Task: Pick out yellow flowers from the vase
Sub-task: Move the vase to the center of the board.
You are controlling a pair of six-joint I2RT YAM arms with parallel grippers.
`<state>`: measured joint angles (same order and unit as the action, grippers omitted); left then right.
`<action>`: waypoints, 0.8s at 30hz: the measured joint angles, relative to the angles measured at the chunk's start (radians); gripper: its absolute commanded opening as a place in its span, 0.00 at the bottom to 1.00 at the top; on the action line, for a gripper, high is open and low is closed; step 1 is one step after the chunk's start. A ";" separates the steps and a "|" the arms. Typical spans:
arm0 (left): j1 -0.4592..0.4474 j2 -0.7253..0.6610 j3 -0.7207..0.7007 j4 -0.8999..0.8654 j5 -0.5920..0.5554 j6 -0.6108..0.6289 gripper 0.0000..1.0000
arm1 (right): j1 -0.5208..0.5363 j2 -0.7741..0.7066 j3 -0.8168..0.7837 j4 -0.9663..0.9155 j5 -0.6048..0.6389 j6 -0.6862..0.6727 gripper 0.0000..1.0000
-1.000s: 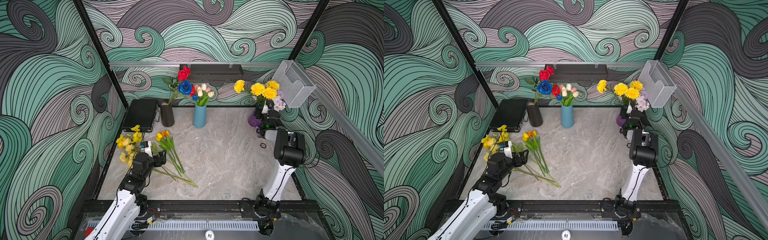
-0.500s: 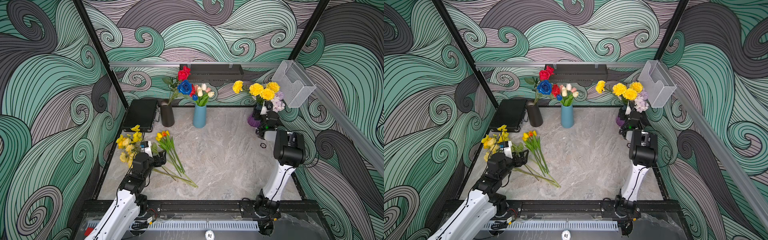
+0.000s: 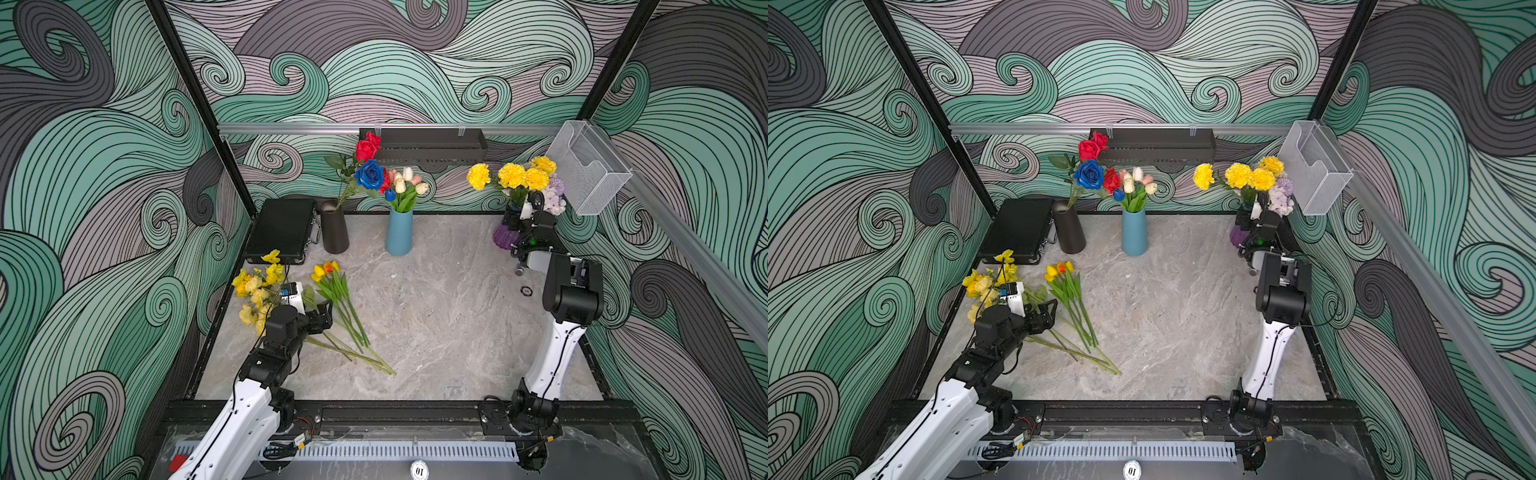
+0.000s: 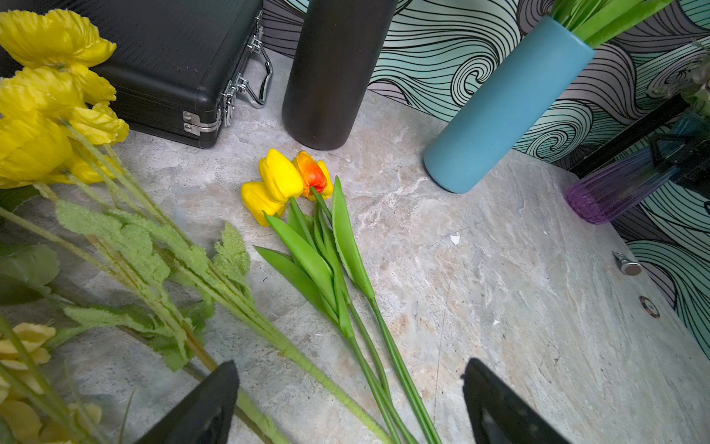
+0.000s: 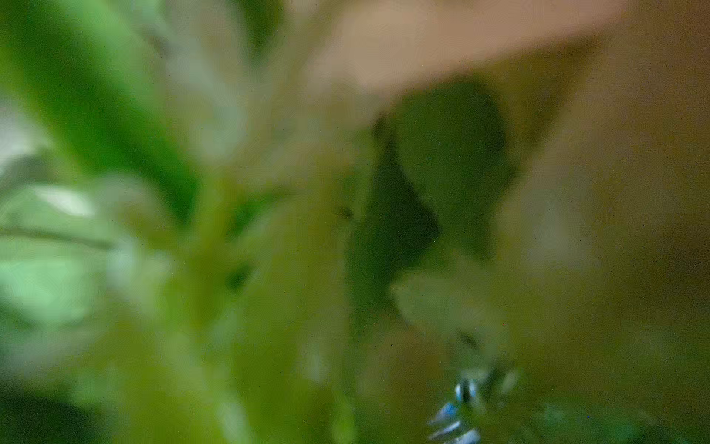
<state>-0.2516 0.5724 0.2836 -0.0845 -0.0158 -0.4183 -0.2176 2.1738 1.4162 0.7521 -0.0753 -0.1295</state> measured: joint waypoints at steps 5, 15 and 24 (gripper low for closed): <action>0.000 0.002 0.000 0.000 0.000 0.000 0.90 | 0.004 0.044 0.082 -0.043 0.016 -0.007 0.87; 0.000 0.008 0.000 0.000 -0.002 0.000 0.90 | 0.007 0.056 0.096 -0.054 -0.012 -0.001 0.71; 0.000 0.023 0.000 0.000 -0.002 0.001 0.90 | 0.012 0.036 0.016 0.038 -0.063 0.011 0.63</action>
<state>-0.2516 0.5949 0.2836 -0.0849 -0.0177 -0.4171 -0.2058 2.2097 1.4322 0.7902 -0.1379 -0.1181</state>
